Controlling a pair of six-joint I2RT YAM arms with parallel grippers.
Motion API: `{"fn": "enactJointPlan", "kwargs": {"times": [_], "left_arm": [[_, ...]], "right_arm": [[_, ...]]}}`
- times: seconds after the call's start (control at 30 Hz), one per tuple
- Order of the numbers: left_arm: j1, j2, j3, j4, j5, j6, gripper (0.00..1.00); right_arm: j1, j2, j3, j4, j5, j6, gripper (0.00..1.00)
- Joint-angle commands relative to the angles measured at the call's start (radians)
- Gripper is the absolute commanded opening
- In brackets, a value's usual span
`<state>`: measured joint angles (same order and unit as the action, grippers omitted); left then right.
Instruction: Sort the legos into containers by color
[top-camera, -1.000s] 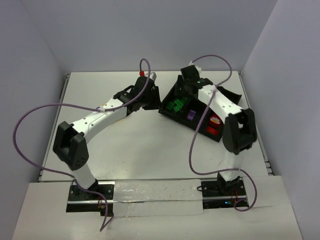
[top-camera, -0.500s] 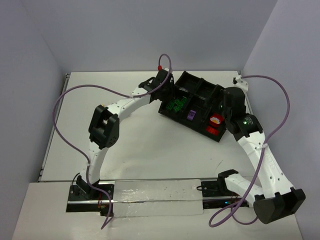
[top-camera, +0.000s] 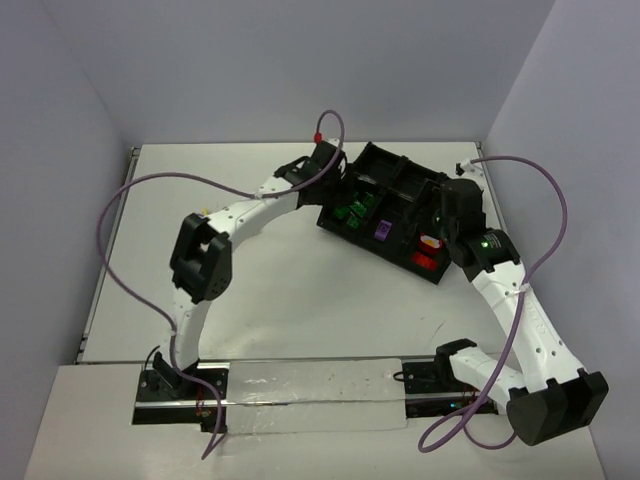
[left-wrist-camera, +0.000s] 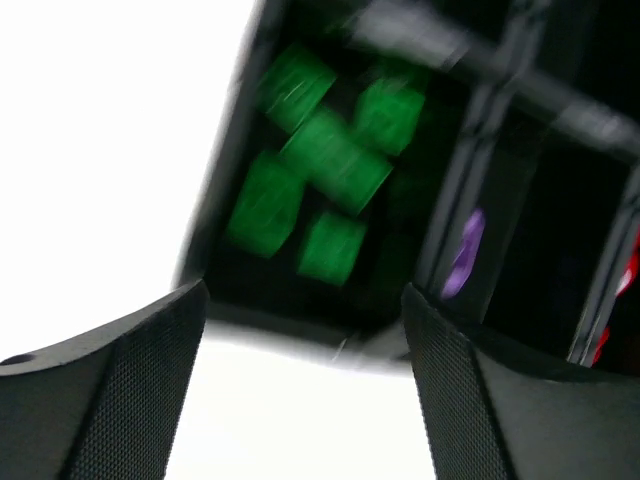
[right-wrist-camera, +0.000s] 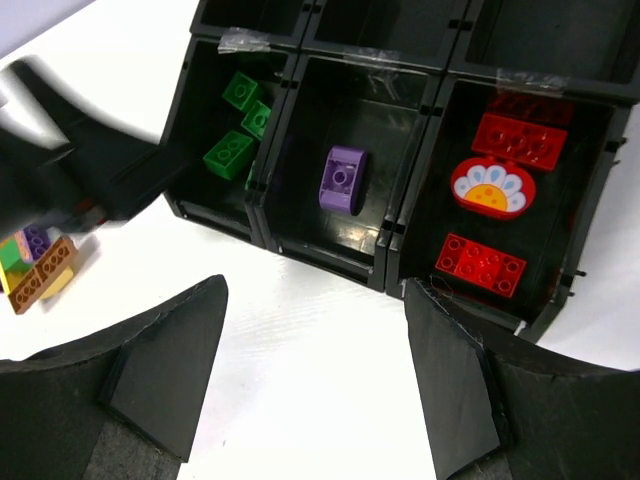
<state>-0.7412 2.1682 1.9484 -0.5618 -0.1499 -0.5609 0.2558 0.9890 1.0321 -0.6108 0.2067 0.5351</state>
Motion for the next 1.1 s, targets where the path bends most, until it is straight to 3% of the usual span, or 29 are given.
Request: {"fn": "enactJointPlan", "kwargs": {"times": [0.0, 0.17, 0.33, 0.57, 1.07], "left_arm": [[0.052, -0.256, -0.139, -0.037, -0.148, -0.001, 0.81], [0.295, -0.446, -0.442, -0.085, -0.174, -0.101, 0.80], [0.418, -0.468, -0.545, -0.193, -0.295, -0.110, 0.79], [0.439, -0.444, -0.611, -0.108, -0.234, 0.032, 0.87], [0.437, -0.239, -0.472, -0.052, -0.037, 0.237, 0.92]], "right_arm": [[0.010, 0.016, 0.022, 0.063, -0.057, 0.020, 0.79], [0.029, 0.053, 0.024, 0.107, -0.115, 0.038, 0.78], [0.047, 0.074, 0.064, 0.149, -0.201, 0.060, 0.78], [0.081, 0.137, 0.095, 0.155, -0.221, 0.049, 0.79], [0.124, 0.243, 0.140, 0.147, -0.261, 0.045, 0.79]]}}
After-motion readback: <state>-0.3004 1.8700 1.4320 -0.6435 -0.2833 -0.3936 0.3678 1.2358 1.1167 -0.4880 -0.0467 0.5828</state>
